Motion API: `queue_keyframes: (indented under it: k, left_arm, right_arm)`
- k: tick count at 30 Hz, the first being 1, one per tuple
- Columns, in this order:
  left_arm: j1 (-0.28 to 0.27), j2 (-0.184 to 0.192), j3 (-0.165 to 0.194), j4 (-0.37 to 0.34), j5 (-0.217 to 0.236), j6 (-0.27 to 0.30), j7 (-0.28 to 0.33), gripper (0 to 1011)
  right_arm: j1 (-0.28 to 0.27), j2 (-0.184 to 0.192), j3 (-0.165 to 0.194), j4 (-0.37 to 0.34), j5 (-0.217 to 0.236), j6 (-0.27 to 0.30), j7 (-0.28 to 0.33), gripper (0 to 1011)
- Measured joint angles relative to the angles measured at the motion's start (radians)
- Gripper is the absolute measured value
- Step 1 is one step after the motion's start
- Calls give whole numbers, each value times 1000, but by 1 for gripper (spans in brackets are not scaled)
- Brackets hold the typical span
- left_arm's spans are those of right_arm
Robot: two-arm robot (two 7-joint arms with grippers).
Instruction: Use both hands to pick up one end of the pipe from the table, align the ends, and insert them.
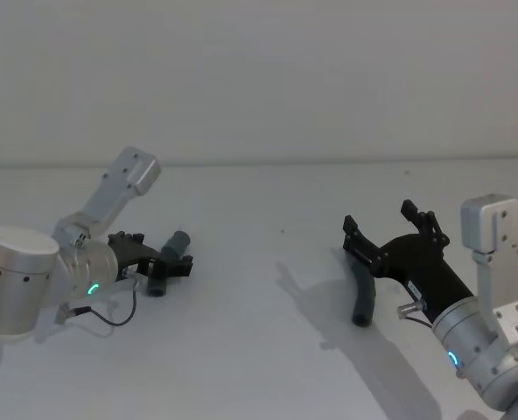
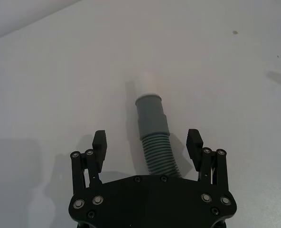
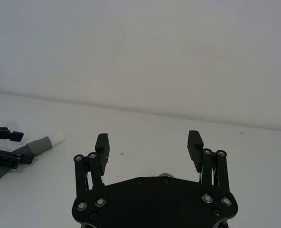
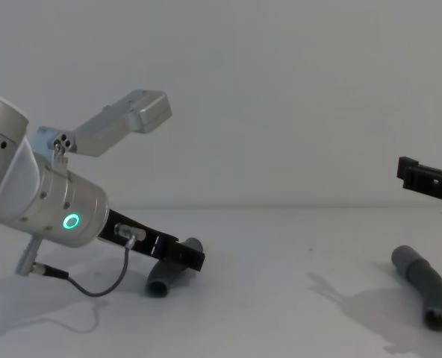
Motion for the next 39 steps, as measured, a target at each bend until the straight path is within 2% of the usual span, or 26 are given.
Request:
queue_keyframes:
  k: [15, 22, 23, 29, 35, 38, 39]
  left_arm:
    - [-6, -1, 7, 11, 12, -14, -7, 996]
    - [-8, -2, 8, 14, 15, -17, -8, 834]
    - [-8, -2, 8, 14, 15, -17, -8, 765]
    - [-8, -2, 9, 15, 16, -18, -9, 616]
    - [-9, -2, 9, 15, 16, -19, -9, 400]
    - [-9, -2, 9, 16, 17, -19, -9, 317]
    - [-9, -2, 9, 16, 17, -19, -10, 317]
  right_arm:
    - [0, 0, 0, 0, 0, 0, 0, 1000]
    - [0, 0, 0, 0, 0, 0, 0, 1000]
    - [0, 0, 0, 0, 0, 0, 0, 1000]
    - [0, 0, 0, 0, 0, 0, 0, 1000]
    - [0, 0, 0, 0, 0, 0, 0, 1000]
    - [0, 0, 0, 0, 0, 0, 0, 1000]
    - [0, 0, 0, 0, 0, 0, 0, 1000]
